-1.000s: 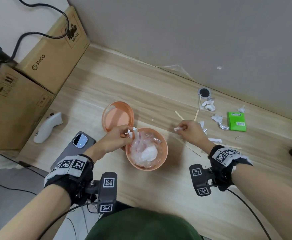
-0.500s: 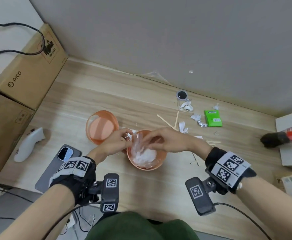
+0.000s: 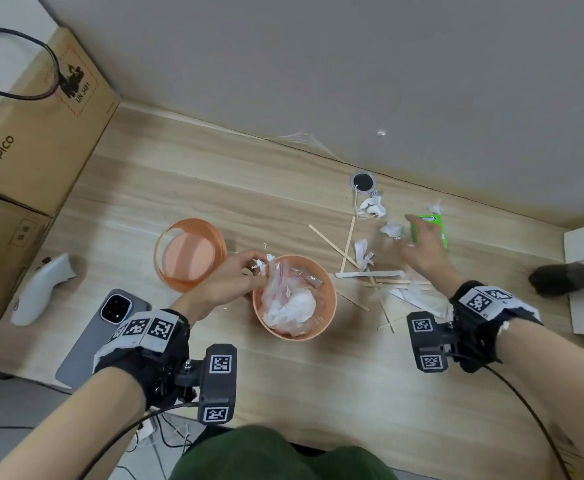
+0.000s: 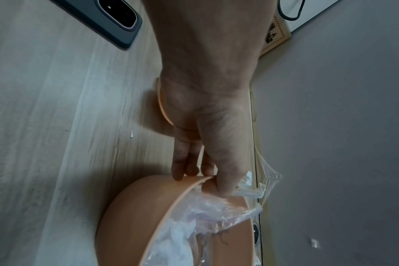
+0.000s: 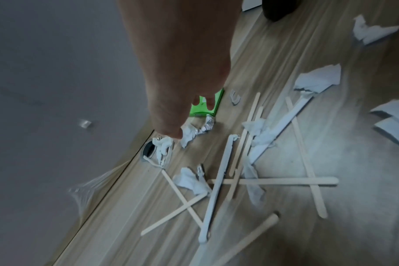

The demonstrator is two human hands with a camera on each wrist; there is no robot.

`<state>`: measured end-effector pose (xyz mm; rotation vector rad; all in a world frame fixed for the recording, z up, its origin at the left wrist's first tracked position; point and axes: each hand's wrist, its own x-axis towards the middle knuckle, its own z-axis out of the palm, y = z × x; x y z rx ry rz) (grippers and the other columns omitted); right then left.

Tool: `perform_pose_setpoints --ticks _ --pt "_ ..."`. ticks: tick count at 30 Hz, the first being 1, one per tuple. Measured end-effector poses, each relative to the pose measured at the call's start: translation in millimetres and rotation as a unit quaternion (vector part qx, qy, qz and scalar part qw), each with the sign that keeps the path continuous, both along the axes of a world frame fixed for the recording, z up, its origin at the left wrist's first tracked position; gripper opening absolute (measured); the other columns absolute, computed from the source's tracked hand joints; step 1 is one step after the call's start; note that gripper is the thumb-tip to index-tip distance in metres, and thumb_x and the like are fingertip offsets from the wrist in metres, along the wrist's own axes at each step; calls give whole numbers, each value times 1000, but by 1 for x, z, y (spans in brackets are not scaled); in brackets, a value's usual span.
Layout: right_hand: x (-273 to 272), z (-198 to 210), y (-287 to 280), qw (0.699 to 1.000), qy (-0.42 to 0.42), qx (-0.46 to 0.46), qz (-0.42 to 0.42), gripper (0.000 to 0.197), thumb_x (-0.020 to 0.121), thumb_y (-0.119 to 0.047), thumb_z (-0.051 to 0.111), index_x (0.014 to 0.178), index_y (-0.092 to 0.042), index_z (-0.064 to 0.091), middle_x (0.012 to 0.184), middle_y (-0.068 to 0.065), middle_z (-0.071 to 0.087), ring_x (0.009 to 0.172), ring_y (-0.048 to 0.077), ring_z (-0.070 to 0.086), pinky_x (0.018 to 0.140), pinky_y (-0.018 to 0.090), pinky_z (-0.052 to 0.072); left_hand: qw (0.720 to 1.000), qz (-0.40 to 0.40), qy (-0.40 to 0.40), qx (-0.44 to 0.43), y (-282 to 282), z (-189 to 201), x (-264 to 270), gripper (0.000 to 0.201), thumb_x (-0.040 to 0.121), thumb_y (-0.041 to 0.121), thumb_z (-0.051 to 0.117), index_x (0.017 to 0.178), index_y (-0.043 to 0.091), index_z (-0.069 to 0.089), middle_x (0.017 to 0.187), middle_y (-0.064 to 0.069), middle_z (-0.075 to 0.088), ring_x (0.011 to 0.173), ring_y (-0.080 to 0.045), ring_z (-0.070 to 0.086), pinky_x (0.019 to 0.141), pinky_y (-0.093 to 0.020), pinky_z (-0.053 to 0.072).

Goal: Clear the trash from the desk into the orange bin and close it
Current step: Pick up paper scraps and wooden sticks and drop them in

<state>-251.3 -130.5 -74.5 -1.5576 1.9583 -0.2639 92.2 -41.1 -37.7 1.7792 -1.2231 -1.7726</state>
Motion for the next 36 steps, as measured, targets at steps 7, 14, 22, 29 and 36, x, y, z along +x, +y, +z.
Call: perform_pose_setpoints --ticks 7,14,22,29,36 --pt "21 -14 -54 988 61 20 137 81 80 -16 69 147 -25 26 155 17 10 138 41 24 111 47 29 1000 -7 -1 15 -3 -4 0 33 82 5 65 113 18 63 109 -17 65 84 -19 66 69 -28 55" --pt "57 -34 -83 974 130 36 182 75 79 -42 71 143 -32 33 151 17 20 130 43 29 105 49 33 1000 4 -3 19 -3 -6 0 32 83 3 65 108 21 63 101 -15 62 83 -16 64 68 -25 55" --pt "36 -47 -57 981 125 -38 144 30 82 2 56 111 -4 64 121 24 52 111 42 48 95 40 38 1000 -1 6 24 -4 -6 -2 33 83 3 65 112 20 64 94 -5 64 77 -12 63 63 -20 51" --pt "9 -33 -7 997 13 -16 74 26 81 -6 63 106 -2 67 106 19 68 101 32 62 84 29 43 1000 -5 6 21 -5 -3 -4 33 84 3 63 110 22 64 97 -6 67 78 -11 65 64 -21 52" --pt "50 70 16 962 -257 27 88 14 84 -10 68 93 -20 65 104 8 69 84 13 64 79 23 54 999 -22 15 30 -6 7 -18 34 77 15 65 109 25 62 111 -28 64 83 -21 64 87 -44 56"
